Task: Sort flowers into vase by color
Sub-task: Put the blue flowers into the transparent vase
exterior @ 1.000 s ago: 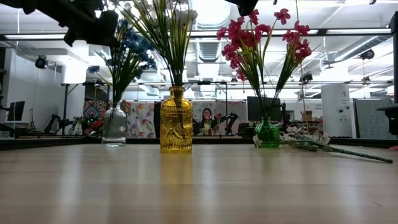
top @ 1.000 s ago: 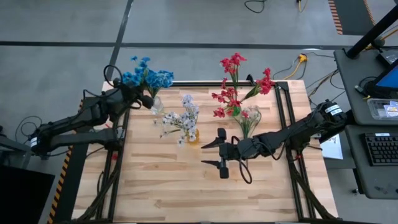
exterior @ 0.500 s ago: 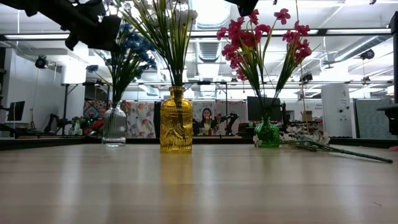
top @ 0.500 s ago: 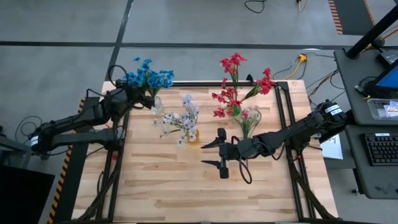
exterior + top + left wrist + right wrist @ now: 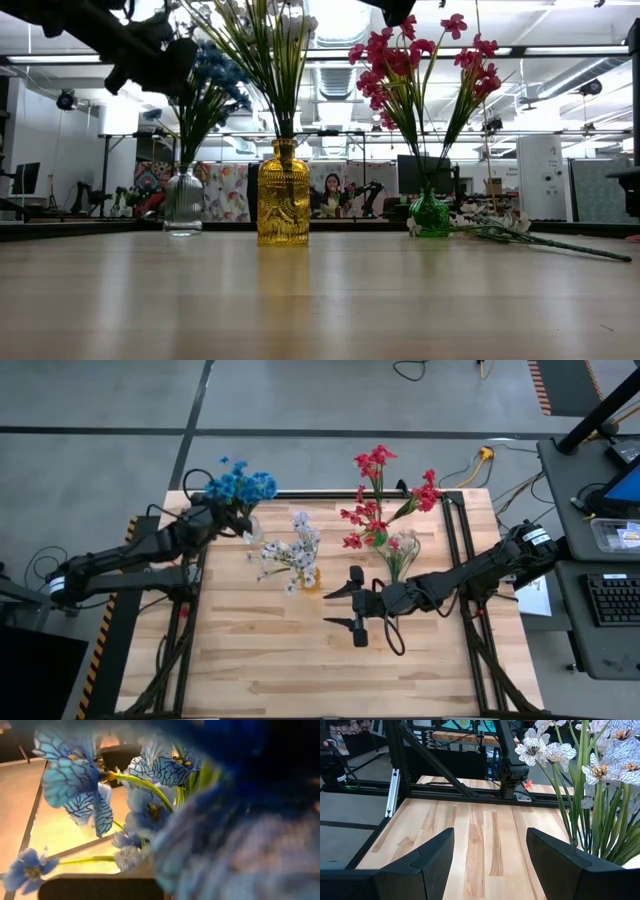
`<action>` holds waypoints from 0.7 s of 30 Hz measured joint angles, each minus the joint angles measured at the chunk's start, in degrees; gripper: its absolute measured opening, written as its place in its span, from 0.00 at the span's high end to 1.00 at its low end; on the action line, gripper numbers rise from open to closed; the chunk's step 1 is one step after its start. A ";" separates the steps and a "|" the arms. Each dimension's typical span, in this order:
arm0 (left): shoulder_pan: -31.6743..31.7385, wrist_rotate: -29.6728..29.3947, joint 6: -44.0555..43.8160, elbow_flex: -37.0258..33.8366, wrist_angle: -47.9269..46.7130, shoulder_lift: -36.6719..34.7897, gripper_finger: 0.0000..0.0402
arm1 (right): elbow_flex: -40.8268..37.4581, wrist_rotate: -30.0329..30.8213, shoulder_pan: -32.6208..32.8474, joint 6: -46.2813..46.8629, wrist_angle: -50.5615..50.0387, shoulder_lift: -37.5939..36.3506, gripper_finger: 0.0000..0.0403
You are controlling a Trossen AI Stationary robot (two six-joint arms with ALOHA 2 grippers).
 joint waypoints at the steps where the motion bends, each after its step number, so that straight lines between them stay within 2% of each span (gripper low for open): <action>1: -0.01 0.00 -0.52 -0.56 0.32 -0.07 1.00 | 0.00 0.00 0.00 0.00 -0.07 0.00 0.40; 8: -0.01 -0.20 -2.05 -4.55 2.04 -0.90 1.00 | 0.00 0.00 0.00 0.01 -0.07 0.00 0.40; 21: -0.01 -0.37 -0.36 -11.41 10.78 -1.29 1.00 | 0.00 1.43 -0.09 0.01 -0.09 0.00 0.39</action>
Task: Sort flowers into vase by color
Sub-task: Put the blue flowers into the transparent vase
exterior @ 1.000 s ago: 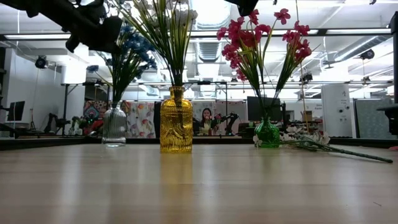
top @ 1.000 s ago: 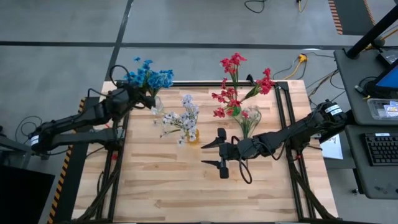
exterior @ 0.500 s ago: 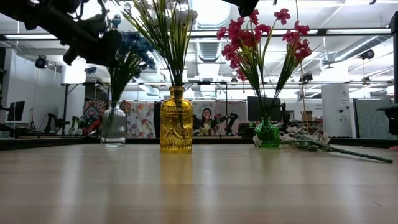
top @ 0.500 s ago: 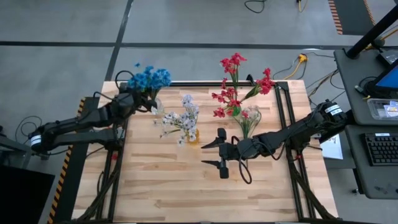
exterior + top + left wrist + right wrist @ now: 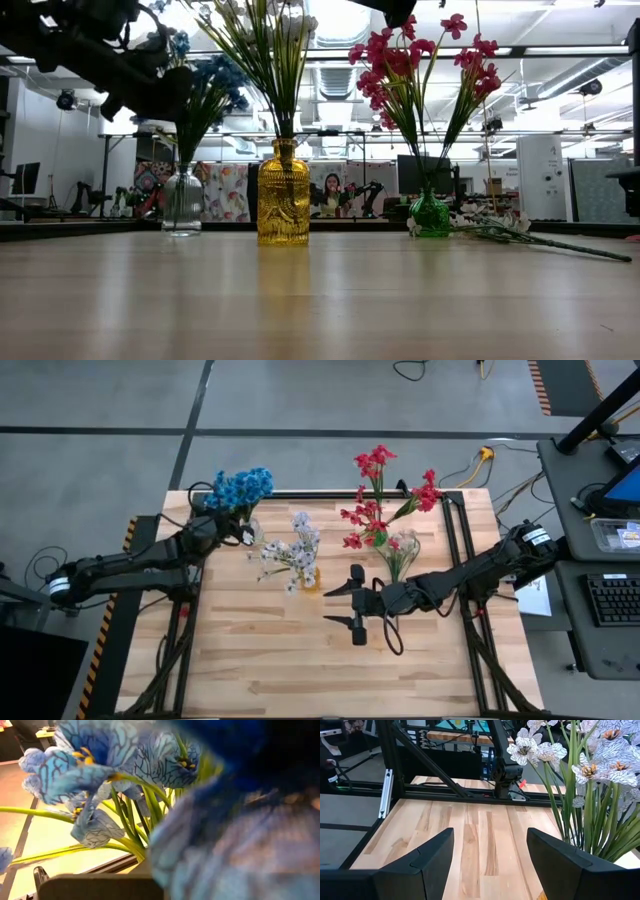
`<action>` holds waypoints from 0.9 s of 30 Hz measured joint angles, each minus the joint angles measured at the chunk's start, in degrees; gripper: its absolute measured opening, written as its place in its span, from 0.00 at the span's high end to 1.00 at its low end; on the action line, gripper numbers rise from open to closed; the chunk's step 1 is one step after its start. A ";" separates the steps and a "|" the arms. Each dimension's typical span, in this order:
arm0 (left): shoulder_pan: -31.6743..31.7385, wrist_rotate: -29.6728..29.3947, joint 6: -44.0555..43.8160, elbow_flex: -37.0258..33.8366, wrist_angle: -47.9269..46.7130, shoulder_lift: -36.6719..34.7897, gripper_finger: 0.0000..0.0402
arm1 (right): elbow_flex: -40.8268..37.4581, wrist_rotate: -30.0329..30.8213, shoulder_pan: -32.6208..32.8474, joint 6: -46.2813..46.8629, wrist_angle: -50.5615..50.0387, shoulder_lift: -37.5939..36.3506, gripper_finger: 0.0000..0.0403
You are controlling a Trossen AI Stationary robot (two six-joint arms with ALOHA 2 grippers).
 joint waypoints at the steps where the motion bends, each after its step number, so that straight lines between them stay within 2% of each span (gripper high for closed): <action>1: 0.00 0.00 0.04 0.00 0.00 0.00 1.00 | 0.00 0.00 0.00 0.00 -0.01 0.00 0.39; 6: 0.00 0.36 1.09 0.71 -0.98 -0.04 0.96 | 0.00 0.00 0.00 0.00 -0.13 0.00 0.39; 12: -0.05 3.40 1.29 2.92 -4.17 0.02 0.81 | 0.00 0.01 0.00 0.53 -1.03 0.00 0.39; 18: -0.07 3.54 -1.02 6.88 -16.32 -0.07 0.66 | 0.00 0.01 0.00 0.63 -1.03 0.00 0.39; 23: -0.07 3.61 -4.29 11.29 -29.08 -0.10 0.57 | 0.00 0.01 0.00 1.10 -1.18 0.00 0.39; 27: -0.07 6.61 -6.19 14.14 -36.17 -0.34 0.52 | 0.00 0.01 0.00 1.14 -1.20 0.00 0.39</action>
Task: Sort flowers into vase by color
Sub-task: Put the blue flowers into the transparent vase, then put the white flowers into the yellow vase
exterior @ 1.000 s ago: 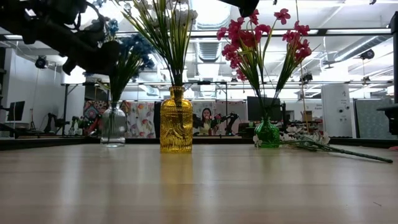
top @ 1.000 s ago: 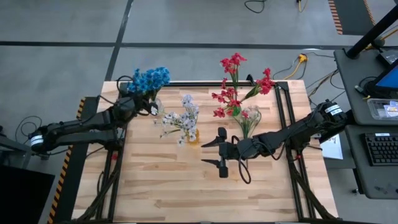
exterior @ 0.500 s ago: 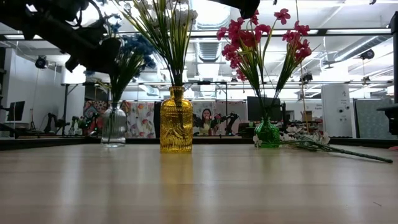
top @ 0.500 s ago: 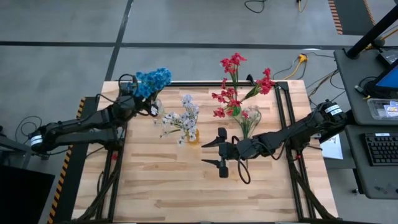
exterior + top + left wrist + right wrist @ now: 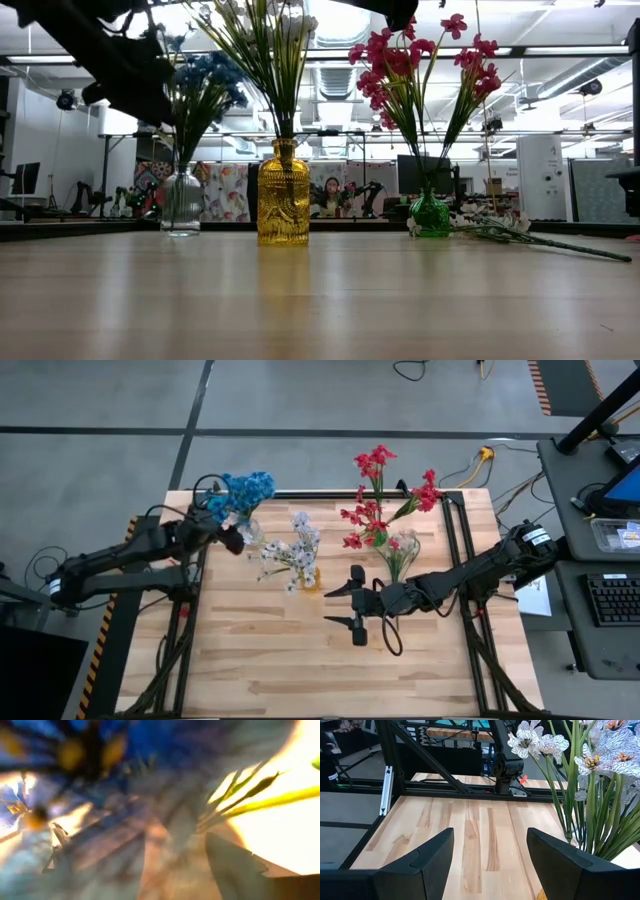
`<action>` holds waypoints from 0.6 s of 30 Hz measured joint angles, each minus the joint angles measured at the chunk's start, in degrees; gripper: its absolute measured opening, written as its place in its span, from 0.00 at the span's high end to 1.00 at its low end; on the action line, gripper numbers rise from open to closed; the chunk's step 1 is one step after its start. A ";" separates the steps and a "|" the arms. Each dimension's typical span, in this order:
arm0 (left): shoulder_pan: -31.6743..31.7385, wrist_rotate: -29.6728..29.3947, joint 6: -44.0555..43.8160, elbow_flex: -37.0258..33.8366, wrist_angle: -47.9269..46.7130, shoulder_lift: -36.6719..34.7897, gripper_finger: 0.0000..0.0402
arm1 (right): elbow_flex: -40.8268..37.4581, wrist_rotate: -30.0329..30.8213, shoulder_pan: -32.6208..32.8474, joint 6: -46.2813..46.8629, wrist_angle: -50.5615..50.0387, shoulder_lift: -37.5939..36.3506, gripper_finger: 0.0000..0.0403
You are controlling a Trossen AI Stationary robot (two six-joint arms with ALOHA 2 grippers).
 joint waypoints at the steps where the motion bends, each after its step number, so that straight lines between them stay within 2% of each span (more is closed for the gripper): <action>1: 0.00 1.02 -0.26 0.68 -1.03 -0.03 0.50 | 0.00 0.00 0.00 0.00 0.00 0.00 0.39; 7: -0.04 8.00 -1.28 5.53 -6.56 -0.03 0.44 | 0.00 0.00 0.00 -0.02 0.00 0.00 0.39; 13: -0.05 8.93 -10.05 12.77 -23.19 -0.03 0.41 | 0.00 0.00 0.00 0.33 -0.13 0.00 0.39; 18: -0.53 13.44 -16.73 18.60 -34.09 -0.66 0.41 | 0.00 0.00 0.00 1.28 -1.37 0.00 0.39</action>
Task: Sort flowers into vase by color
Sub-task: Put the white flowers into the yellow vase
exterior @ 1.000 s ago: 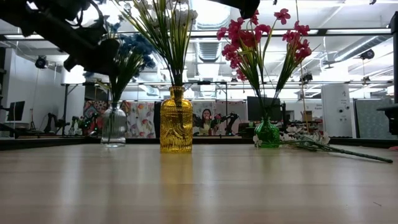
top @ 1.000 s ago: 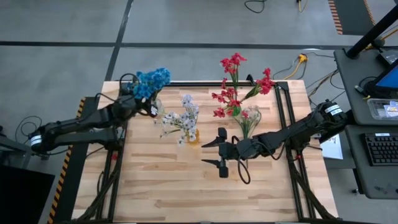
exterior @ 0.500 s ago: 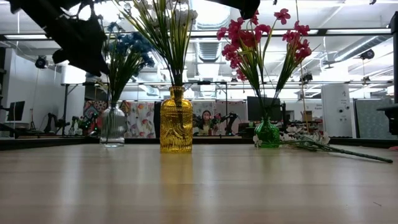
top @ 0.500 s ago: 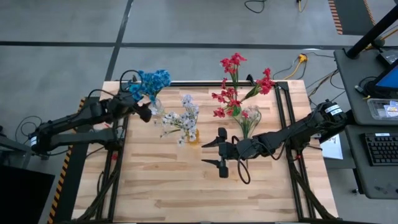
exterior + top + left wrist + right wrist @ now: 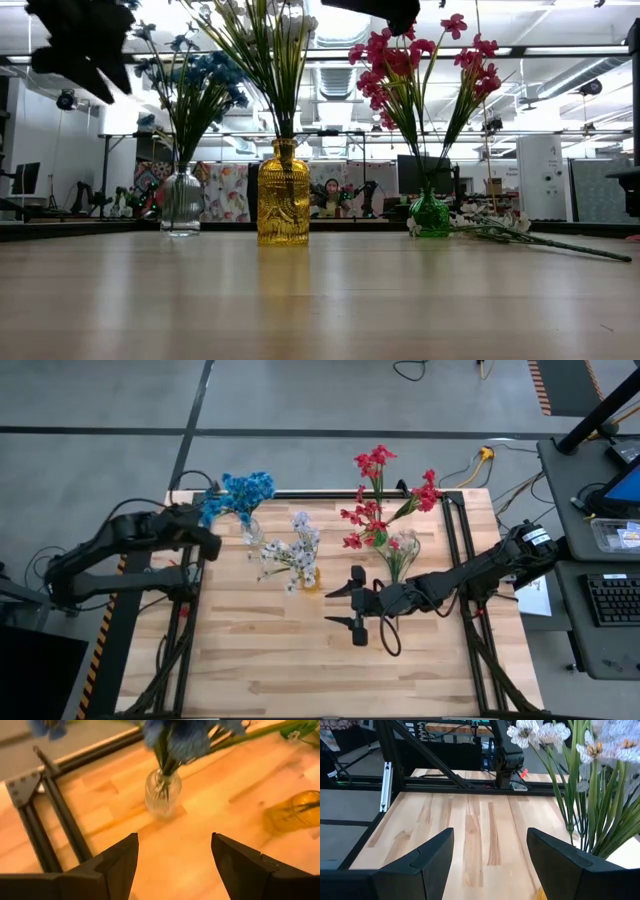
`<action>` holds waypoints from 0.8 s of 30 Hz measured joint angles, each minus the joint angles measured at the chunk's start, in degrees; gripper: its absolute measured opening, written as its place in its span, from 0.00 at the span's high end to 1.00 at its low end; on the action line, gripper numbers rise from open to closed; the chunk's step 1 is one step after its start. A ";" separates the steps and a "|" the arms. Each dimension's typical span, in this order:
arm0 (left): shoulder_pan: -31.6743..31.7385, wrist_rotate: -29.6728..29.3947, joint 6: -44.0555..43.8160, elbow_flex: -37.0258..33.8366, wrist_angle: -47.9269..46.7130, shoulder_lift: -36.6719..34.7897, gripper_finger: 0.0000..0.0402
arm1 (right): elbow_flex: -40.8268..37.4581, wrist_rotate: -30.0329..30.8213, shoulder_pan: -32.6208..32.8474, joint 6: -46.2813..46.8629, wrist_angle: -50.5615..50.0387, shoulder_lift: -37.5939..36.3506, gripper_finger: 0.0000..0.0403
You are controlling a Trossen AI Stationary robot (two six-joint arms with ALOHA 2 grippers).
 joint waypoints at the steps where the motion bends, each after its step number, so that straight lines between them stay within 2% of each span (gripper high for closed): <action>1: -0.11 0.40 -0.91 0.83 -1.78 -0.36 0.41 | 0.00 0.00 0.00 0.30 -0.23 0.00 0.39; 4: -0.43 1.67 -3.03 2.58 -4.89 -1.83 0.41 | 0.00 0.00 0.00 2.87 -2.84 -0.81 0.39; 8: -0.50 6.60 -4.72 3.52 -6.26 -4.24 0.41 | 0.02 -0.04 -0.26 11.08 -11.04 -4.12 0.39; 13: -0.65 11.90 -7.43 3.54 -6.20 -7.81 0.41 | 0.04 -0.01 -0.66 28.36 -30.57 -9.05 0.40; 17: -0.72 12.91 -8.17 3.26 -5.66 -9.85 0.41 | 0.04 -0.09 -0.66 42.49 -48.11 -11.17 0.41; 21: -0.83 13.85 -6.23 3.03 -0.19 -10.75 0.41 | 0.02 -0.11 -1.25 51.86 -63.65 -11.58 0.42; 24: -0.83 13.95 -3.57 2.99 2.76 -10.86 0.41 | -1.19 -0.02 -2.87 56.47 -70.14 -10.96 0.41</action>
